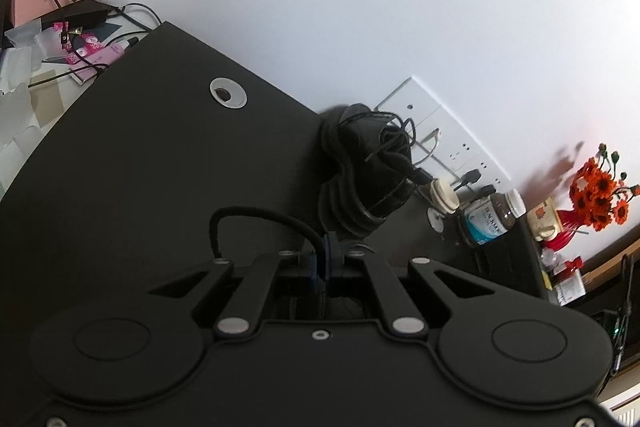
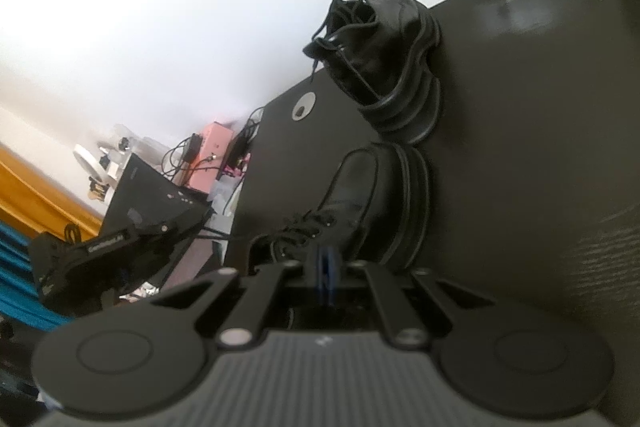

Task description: Lace up shoes with both hands

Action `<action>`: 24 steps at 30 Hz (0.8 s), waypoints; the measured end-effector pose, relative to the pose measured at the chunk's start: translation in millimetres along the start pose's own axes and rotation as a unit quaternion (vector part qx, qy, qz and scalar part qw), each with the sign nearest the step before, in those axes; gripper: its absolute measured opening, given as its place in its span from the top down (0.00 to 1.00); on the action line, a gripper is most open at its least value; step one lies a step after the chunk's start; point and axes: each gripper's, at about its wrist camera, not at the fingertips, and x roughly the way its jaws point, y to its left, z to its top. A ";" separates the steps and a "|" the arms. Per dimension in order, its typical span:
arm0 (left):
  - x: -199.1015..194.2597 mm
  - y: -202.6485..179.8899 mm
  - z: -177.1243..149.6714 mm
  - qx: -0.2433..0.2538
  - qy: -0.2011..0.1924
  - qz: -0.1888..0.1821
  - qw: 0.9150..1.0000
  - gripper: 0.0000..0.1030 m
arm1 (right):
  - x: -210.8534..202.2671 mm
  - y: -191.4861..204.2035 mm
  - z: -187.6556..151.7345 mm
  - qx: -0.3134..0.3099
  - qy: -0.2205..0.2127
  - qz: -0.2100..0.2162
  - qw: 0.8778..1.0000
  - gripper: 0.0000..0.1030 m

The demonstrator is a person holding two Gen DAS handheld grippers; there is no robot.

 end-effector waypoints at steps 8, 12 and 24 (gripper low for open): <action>16.3 -3.0 -3.2 0.030 0.058 0.047 0.997 0.49 | 4.5 14.1 -1.0 -0.043 -0.009 -0.037 0.998 0.92; 14.1 -25.6 -11.0 0.106 0.069 0.045 0.991 0.46 | 5.9 22.1 -0.7 -0.066 -0.013 -0.072 0.995 0.55; 28.3 -75.7 -50.2 0.272 0.122 0.098 0.950 0.22 | 28.2 78.7 -21.6 -0.240 0.039 -0.131 0.961 0.21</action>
